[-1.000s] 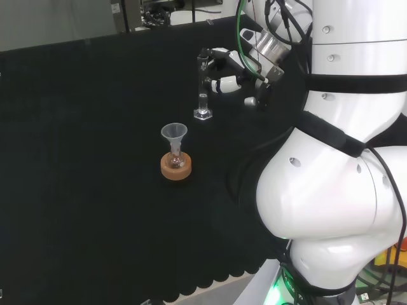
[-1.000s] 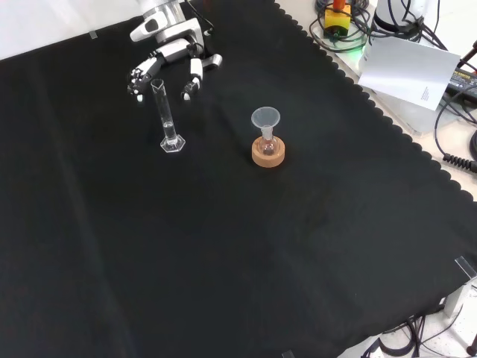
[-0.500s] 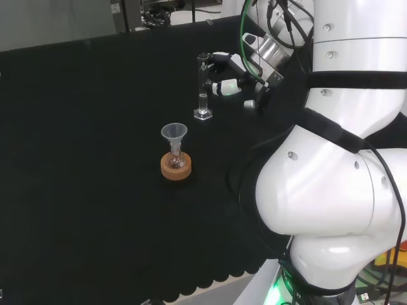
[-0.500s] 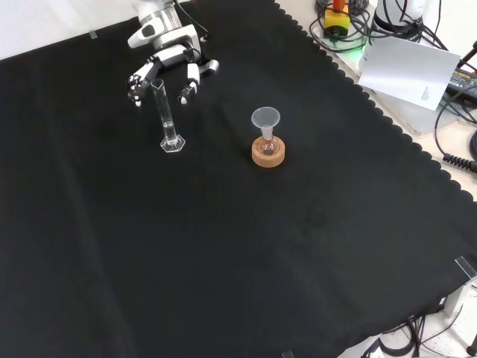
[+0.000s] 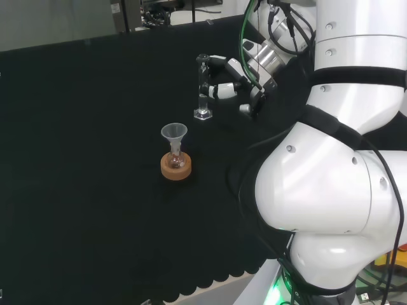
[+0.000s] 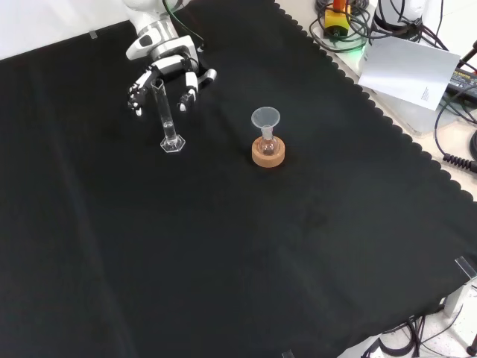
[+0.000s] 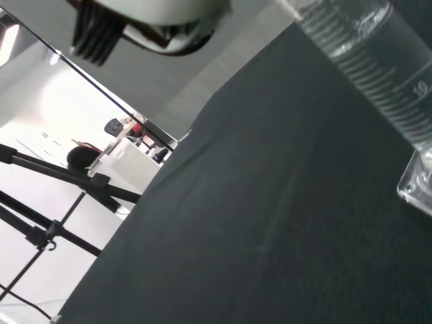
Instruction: Pick up the graduated cylinder.
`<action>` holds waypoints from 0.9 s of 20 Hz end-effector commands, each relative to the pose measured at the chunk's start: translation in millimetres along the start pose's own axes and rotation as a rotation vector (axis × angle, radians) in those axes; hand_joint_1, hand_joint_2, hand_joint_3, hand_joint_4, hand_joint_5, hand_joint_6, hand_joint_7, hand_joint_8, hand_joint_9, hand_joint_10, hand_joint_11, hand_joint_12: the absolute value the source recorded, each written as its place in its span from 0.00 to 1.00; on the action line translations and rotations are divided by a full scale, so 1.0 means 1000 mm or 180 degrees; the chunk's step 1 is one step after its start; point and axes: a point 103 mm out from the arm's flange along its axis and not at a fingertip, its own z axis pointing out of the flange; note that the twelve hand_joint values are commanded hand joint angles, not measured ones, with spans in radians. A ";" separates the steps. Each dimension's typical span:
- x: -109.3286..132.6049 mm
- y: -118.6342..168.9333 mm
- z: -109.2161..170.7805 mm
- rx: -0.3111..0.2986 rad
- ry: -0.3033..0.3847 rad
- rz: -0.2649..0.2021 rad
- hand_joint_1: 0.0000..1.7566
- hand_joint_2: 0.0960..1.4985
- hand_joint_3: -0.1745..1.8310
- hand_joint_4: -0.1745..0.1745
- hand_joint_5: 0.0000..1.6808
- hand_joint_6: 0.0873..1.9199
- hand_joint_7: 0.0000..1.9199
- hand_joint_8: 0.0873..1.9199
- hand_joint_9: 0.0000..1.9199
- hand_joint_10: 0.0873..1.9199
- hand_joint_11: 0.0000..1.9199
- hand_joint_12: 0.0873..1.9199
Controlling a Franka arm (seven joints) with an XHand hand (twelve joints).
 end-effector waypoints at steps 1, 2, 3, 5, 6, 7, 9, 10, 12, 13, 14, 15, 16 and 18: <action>-0.003 0.000 0.006 -0.0075 0.0208 -0.0060 0.57 0.37 0.42 0.43 0.32 0.00 0.22 0.28 0.33 0.25 0.20 0.67; -0.003 0.000 0.006 -0.0077 0.0235 -0.0065 0.57 0.37 0.42 0.43 0.32 0.00 0.23 0.28 0.33 0.25 0.20 0.66; -0.004 0.001 0.006 -0.0076 0.0254 -0.0068 0.57 0.36 0.43 0.42 0.33 0.00 0.24 0.28 0.34 0.25 0.21 0.66; -0.004 0.002 0.008 -0.0065 0.0274 -0.0078 0.57 0.36 0.43 0.43 0.33 0.00 0.25 0.28 0.35 0.24 0.22 0.65; -0.003 0.002 0.009 -0.0059 0.0271 -0.0079 0.58 0.36 0.43 0.43 0.34 0.00 0.25 0.28 0.36 0.24 0.23 0.65; -0.003 0.003 0.010 -0.0055 0.0276 -0.0086 0.58 0.36 0.43 0.43 0.34 0.00 0.26 0.27 0.36 0.24 0.23 0.65; -0.002 0.004 0.013 -0.0057 0.0298 -0.0093 0.58 0.36 0.43 0.43 0.35 0.00 0.26 0.27 0.37 0.24 0.24 0.65; -0.004 0.003 0.010 -0.0068 0.0325 -0.0104 0.58 0.36 0.43 0.44 0.35 0.00 0.26 0.27 0.37 0.24 0.24 0.65; -0.005 0.002 0.009 -0.0052 0.0340 -0.0120 0.58 0.36 0.43 0.44 0.35 0.00 0.27 0.27 0.38 0.23 0.25 0.64; -0.005 0.002 0.009 -0.0049 0.0342 -0.0116 0.58 0.36 0.43 0.44 0.36 0.00 0.27 0.27 0.38 0.23 0.26 0.64; -0.005 0.002 0.009 -0.0047 0.0348 -0.0110 0.58 0.37 0.43 0.44 0.36 0.00 0.28 0.27 0.38 0.23 0.26 0.64; -0.005 0.002 0.009 -0.0048 0.0355 -0.0102 0.58 0.37 0.43 0.44 0.36 0.00 0.28 0.27 0.39 0.22 0.26 0.63; -0.004 0.003 0.010 -0.0053 0.0362 -0.0095 0.58 0.37 0.42 0.44 0.37 0.00 0.28 0.27 0.39 0.22 0.27 0.63; -0.005 0.002 0.010 -0.0058 0.0378 -0.0099 0.58 0.37 0.42 0.44 0.37 0.01 0.29 0.27 0.40 0.22 0.28 0.63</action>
